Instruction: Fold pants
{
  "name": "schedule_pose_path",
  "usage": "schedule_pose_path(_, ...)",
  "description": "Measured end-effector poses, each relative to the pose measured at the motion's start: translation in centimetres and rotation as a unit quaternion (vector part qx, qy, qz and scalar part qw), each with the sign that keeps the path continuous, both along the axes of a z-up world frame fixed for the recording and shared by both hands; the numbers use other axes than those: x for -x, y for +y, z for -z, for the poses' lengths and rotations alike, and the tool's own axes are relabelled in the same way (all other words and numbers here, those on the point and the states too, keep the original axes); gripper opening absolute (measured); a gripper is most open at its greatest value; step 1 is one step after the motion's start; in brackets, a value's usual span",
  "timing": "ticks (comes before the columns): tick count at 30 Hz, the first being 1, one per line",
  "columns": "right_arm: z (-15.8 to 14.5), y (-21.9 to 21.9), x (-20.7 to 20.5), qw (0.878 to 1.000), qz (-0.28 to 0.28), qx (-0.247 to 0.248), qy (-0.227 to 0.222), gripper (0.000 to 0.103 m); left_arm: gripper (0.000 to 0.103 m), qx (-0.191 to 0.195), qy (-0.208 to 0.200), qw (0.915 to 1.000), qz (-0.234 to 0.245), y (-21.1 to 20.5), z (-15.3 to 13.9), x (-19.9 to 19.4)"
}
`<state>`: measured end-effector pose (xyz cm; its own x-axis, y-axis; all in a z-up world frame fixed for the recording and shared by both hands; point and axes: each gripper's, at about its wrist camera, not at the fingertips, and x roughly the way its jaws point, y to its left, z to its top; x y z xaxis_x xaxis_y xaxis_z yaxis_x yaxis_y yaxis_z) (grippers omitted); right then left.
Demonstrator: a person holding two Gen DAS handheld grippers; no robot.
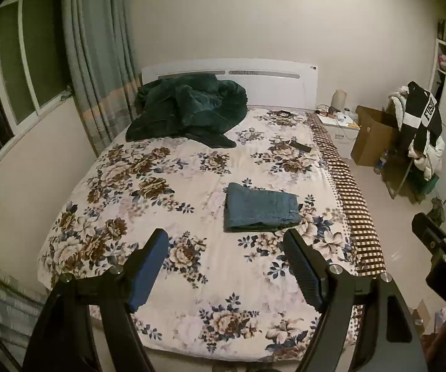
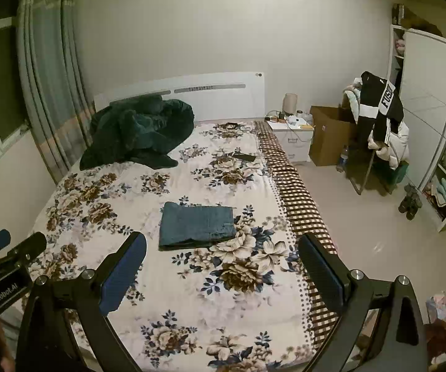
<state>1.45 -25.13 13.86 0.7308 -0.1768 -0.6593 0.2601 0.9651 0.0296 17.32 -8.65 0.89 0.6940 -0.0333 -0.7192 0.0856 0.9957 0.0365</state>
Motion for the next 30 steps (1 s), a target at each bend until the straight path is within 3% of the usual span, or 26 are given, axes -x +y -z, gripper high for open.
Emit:
schedule_pose_path(9, -3.1, -0.5, 1.9, 0.999, -0.028, 0.006, -0.013, 0.100, 0.075, -0.003, -0.018, 0.9997, -0.019, -0.4, -1.4, 1.9)
schedule_pose_path(30, -3.0, -1.8, 0.9, 0.999, -0.043, 0.000, -0.007, 0.100, 0.075, -0.003, -0.026, 0.9994, -0.021, -1.3, -1.9, 2.8)
